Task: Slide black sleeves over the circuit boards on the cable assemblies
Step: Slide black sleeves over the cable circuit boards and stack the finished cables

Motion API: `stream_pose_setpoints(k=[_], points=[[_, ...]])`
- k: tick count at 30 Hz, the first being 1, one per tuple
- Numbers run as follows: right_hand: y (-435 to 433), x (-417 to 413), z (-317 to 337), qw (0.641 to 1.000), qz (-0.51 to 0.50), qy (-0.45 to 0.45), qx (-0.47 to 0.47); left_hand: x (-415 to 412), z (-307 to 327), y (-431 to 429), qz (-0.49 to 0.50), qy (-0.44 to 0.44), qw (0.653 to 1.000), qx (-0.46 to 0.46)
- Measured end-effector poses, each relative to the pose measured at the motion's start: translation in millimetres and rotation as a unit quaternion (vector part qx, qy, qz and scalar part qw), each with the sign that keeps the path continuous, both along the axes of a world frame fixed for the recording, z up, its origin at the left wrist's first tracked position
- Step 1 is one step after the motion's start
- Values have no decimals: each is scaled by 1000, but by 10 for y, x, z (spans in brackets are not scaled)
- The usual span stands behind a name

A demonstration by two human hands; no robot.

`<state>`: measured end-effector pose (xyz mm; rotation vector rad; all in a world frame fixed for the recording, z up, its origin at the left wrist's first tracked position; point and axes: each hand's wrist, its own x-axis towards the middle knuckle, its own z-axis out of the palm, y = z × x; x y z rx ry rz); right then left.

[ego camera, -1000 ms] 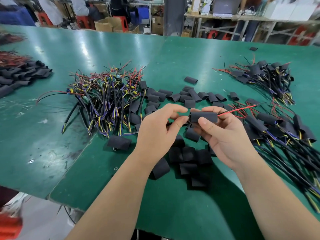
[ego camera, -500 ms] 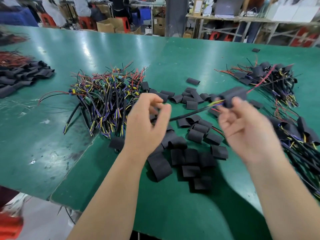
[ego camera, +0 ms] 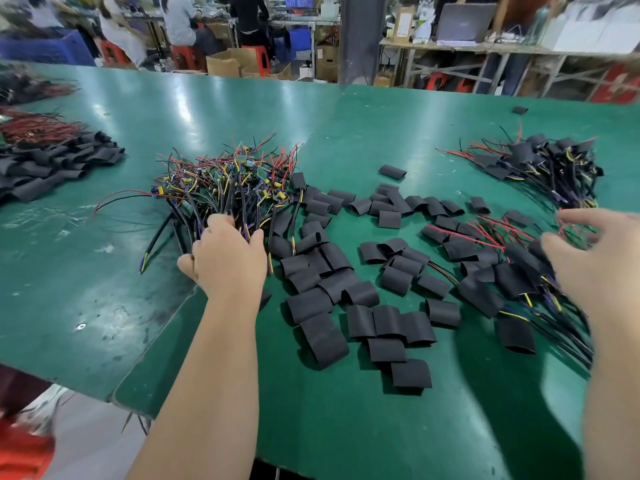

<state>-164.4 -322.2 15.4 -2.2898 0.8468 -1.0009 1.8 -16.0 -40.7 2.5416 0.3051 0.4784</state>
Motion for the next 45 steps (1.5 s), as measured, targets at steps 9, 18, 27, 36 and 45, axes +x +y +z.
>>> stream_pose_setpoints(k=[9, 18, 27, 36, 45], points=[[172, 95, -78, 998, 30, 30, -39, 125, 12, -2, 15, 30, 998, 58], [377, 154, -105, 972, 120, -39, 199, -186, 210, -194, -194, -218, 950, -110], [625, 325, -189, 600, 405, -148, 674, -590, 170, -561, -440, -203, 871, -81], [730, 413, -272, 666, 370, -4, 648, -768, 174, -666, -560, -70, 825, 17], [617, 356, -202, 658, 414, -69, 625, -636, 126, -672, -405, -112, 907, 11]])
